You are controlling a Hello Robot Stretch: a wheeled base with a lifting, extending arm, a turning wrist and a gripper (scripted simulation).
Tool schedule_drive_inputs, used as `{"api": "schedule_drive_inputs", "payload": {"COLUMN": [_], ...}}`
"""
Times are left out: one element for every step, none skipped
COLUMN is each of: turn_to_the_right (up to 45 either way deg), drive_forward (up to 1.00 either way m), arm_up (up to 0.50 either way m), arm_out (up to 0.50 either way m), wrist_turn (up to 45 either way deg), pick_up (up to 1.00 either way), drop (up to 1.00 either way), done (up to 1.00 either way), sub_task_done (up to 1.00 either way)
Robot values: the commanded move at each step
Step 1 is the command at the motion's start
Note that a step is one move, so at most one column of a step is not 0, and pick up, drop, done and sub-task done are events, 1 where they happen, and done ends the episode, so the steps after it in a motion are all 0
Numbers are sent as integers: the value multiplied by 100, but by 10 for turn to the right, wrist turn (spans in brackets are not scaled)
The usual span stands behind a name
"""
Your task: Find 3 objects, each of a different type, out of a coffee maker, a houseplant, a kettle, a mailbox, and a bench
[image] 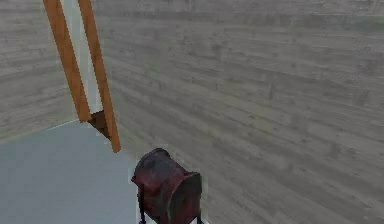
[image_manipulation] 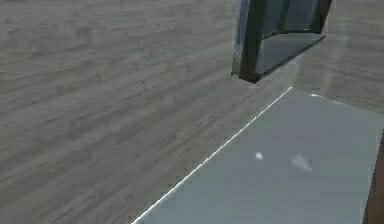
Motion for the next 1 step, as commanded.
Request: {"api": "schedule_drive_inputs", "payload": {"turn_to_the_right": [0], "drive_forward": [0], "arm_up": [0], "arm_out": [0], "wrist_turn": [0], "pick_up": [0], "drop": [0], "done": [0], "sub_task_done": [100]}}
